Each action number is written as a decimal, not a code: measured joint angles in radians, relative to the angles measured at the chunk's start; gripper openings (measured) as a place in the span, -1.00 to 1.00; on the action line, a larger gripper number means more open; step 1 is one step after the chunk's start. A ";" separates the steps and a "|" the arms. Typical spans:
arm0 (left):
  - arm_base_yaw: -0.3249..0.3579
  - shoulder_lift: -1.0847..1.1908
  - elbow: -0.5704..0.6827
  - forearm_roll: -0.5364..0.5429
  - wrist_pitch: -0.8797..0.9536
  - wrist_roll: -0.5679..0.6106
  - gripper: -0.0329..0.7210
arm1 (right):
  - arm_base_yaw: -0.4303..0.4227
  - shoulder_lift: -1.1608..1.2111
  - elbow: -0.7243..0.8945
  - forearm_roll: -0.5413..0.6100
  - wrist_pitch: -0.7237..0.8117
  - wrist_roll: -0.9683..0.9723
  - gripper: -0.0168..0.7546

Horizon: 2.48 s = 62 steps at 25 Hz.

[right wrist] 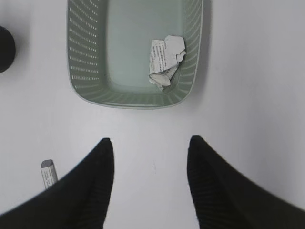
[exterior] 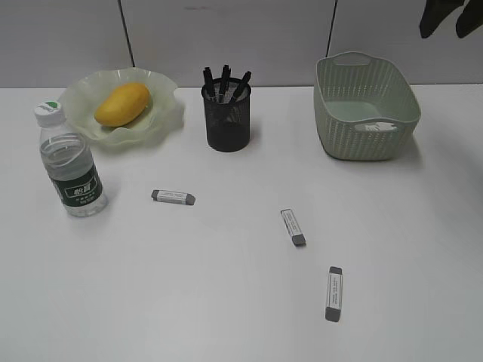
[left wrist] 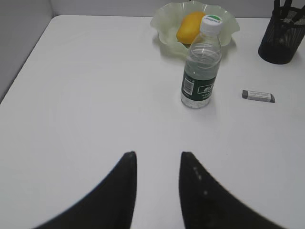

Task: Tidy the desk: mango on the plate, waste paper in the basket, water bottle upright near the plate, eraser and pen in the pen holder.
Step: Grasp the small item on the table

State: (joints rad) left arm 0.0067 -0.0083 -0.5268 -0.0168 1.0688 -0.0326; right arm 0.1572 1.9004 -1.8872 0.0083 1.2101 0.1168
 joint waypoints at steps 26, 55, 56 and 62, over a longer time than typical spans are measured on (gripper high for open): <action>0.000 0.000 0.000 -0.002 0.000 0.000 -0.28 | 0.000 -1.259 1.072 0.003 -0.011 -0.083 0.01; 0.000 0.000 0.000 -0.004 0.000 0.000 -0.28 | 0.000 -1.909 1.383 0.001 -0.156 -0.128 0.01; 0.000 0.000 0.000 -0.004 0.000 0.000 -0.28 | 0.000 -1.909 1.383 0.001 -0.156 -0.128 0.01; 0.000 0.000 0.000 -0.004 0.000 0.000 -0.28 | -0.087 -1.909 1.383 0.002 -0.160 -0.128 0.01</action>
State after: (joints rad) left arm 0.0067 -0.0083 -0.5268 -0.0207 1.0688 -0.0326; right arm 0.0705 -0.0088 -0.5047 0.0104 1.0497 -0.0115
